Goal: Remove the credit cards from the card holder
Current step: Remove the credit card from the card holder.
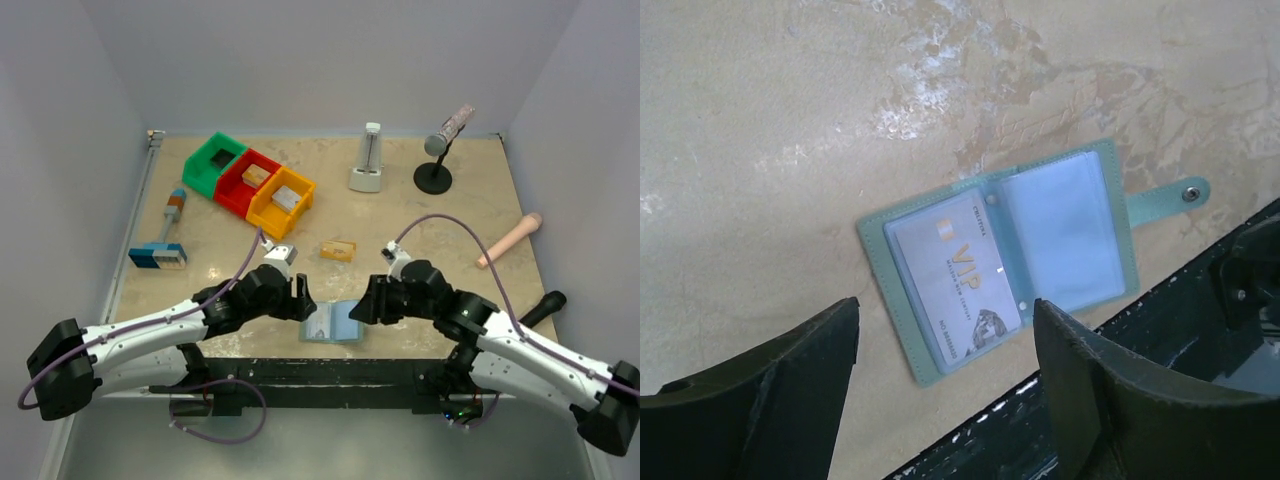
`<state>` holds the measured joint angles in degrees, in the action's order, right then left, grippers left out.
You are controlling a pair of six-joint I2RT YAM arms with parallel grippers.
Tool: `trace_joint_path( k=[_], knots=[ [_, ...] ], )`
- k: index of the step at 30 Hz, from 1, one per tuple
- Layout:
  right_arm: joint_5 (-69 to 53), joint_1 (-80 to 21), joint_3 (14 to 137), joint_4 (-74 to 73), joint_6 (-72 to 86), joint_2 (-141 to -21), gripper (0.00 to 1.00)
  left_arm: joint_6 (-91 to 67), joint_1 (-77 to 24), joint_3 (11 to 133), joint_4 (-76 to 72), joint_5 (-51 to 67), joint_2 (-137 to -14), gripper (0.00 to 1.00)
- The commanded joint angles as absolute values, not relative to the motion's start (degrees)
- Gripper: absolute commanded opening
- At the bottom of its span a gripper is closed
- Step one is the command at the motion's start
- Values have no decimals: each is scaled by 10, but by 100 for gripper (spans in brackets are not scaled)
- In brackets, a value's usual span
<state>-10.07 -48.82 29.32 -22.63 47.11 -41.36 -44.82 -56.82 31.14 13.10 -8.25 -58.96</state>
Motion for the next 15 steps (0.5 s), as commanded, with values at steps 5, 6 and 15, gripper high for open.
trace_joint_path(
  k=[5,6,15],
  knots=[
    [-132,-519,316,-24,504,-610,40,-468,-545,244,10,25,-572,54],
    [-134,-519,307,-3,514,-631,40,-469,-544,243,-12,29,-577,50],
    [-147,-519,248,158,564,-755,42,-472,-539,239,-67,47,-632,29]
  ],
)
